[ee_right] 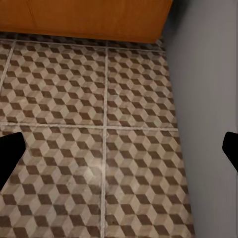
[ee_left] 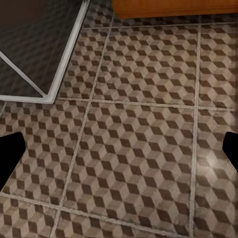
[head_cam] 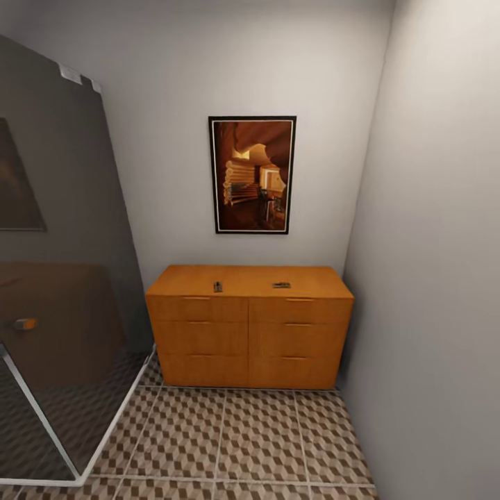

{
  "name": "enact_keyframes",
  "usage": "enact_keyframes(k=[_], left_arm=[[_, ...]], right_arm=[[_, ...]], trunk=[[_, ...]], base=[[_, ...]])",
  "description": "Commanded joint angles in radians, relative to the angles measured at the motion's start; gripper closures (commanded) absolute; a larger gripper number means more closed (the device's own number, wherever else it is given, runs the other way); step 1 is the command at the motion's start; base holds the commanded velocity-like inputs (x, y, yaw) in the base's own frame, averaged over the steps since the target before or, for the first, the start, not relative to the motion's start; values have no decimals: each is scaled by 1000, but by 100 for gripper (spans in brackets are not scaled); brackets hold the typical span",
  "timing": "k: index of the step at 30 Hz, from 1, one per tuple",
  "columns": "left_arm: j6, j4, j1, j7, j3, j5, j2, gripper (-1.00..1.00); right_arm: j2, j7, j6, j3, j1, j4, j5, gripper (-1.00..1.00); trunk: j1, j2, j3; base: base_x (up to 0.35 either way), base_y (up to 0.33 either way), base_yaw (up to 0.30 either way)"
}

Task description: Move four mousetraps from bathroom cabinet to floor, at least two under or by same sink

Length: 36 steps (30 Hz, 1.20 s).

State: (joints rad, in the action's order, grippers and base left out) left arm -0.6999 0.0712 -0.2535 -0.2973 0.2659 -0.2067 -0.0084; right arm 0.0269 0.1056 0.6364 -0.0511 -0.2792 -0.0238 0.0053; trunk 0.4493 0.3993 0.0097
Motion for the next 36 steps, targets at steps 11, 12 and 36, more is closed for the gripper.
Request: enact_keyframes(k=[11,12,36], left_arm=[[-6,4,-1,-3,9,-5,-1,-100],[-6,4,-1,-3,9,-5,-1,-100],[-6,4,-1,-3,9,-5,-2,-100]], right_arm=[[-1,7,6,-4,0,-7,1,-100],[0,8,5,-3,0,-10,1,-100],[16,158,-1089,3,-13,-1383,4,-100]], trunk=[[1,1,0],[1,1,0],[1,1,0]], base=[[56,-42,0],[9,-6,0],[1,-1,0]])
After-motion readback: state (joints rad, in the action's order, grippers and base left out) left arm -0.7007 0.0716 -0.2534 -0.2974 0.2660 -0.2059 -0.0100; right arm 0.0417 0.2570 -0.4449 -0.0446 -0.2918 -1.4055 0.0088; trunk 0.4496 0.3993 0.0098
